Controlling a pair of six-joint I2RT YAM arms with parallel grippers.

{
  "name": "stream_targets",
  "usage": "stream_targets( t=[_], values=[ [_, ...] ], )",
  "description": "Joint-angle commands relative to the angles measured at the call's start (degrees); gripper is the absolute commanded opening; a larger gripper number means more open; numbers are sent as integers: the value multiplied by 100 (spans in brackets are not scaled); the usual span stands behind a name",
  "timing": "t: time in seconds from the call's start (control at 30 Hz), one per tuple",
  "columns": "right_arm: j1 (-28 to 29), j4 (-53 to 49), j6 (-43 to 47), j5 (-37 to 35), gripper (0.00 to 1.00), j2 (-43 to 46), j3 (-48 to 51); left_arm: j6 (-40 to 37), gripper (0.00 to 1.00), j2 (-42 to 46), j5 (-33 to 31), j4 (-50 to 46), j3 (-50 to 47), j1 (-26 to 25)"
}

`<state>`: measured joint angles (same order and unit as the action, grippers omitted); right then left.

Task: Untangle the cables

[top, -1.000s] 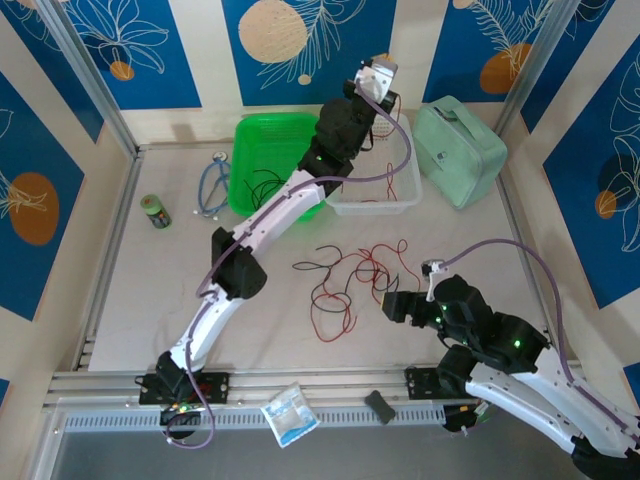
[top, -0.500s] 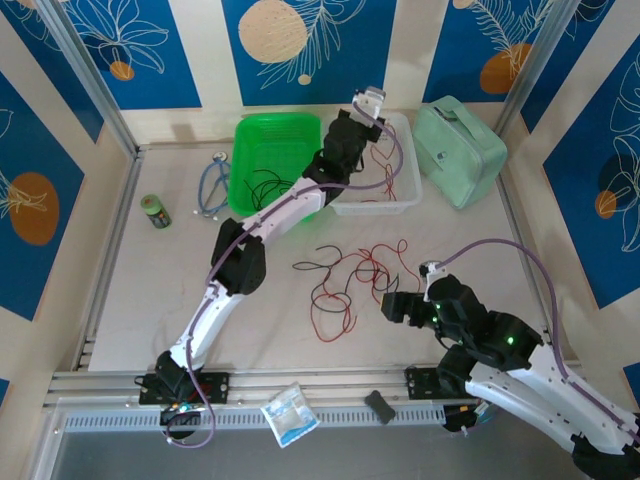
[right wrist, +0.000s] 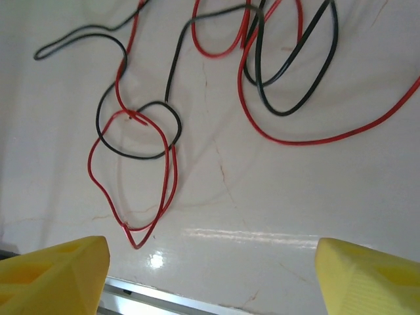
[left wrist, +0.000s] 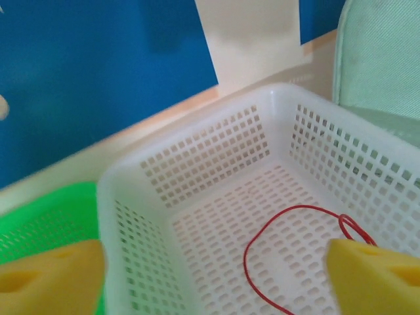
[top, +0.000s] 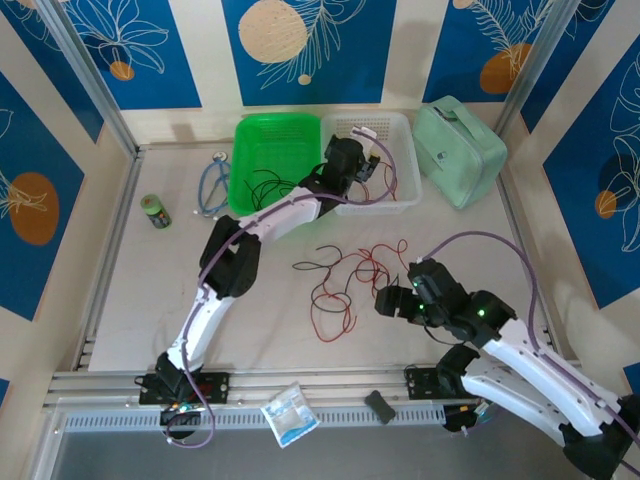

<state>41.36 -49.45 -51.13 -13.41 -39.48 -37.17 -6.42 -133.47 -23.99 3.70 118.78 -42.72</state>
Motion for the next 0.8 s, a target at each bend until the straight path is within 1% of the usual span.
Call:
stream_targets(
  t=[0.0,0.13,0.33,0.6,0.77],
  values=[
    [4,324,-161,574,80,-269,-149,26,100,614,129,-561,186,-50],
    [328,675,-415,708,77,-598,-107,70,100,960,194,-1037,233,-82],
    [957,1034,-807,573,75,-1158,-45,291,100,1518,271,-1847,232,-105],
    [1375,1236,-884,325,69,-1925,-264,637,100,2691,410,-2241,-688,-219],
    [1531,1329,-975,146,60,-2285,-286,927,100,3327,413,-2716,-1213,-237]
  ],
)
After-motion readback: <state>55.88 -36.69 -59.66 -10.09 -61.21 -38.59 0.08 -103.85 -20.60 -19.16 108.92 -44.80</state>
